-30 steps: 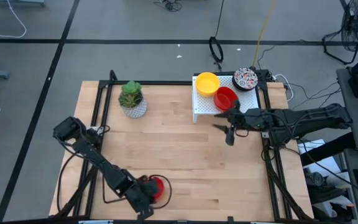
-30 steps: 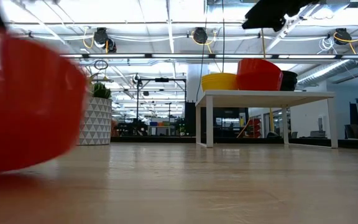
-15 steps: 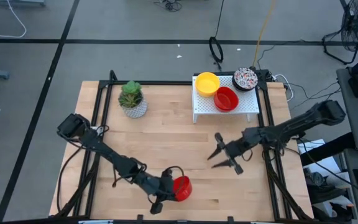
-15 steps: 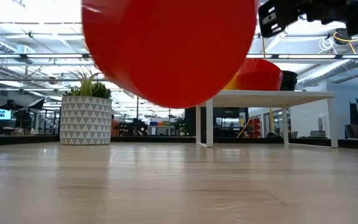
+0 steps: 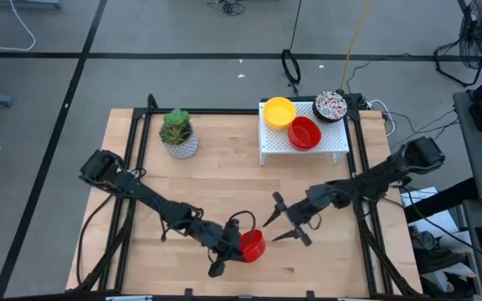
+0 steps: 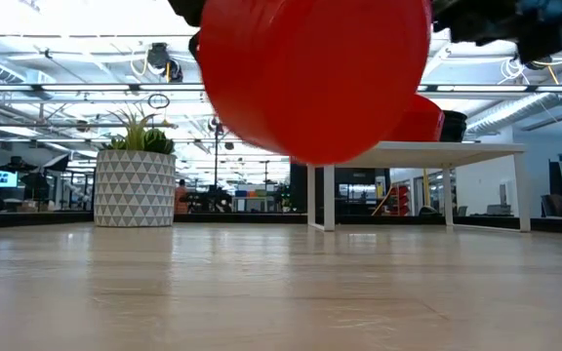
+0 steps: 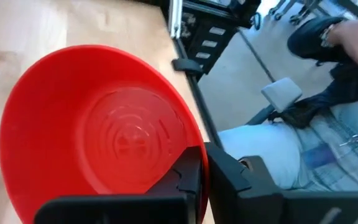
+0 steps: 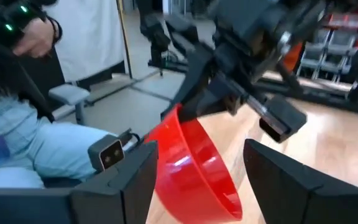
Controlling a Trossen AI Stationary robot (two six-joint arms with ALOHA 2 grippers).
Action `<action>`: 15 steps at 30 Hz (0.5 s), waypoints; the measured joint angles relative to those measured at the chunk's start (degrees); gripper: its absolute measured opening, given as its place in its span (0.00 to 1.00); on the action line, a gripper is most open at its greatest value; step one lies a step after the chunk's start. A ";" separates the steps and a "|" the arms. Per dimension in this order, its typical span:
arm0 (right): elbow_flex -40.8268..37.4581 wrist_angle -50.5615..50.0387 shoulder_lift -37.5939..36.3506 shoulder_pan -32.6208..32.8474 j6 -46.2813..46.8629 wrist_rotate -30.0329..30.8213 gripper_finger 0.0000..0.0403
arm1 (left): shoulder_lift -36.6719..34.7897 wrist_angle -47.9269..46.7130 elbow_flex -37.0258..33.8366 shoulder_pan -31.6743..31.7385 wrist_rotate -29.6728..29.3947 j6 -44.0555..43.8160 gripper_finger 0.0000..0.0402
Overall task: Pick & Place Mini bowls
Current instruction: Stack the red bowl on top of the red bowl on the shelf
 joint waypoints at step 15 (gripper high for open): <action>14.72 -17.04 10.89 -1.17 -0.93 -14.36 0.53 | -0.02 1.61 0.06 -0.61 1.44 2.77 0.02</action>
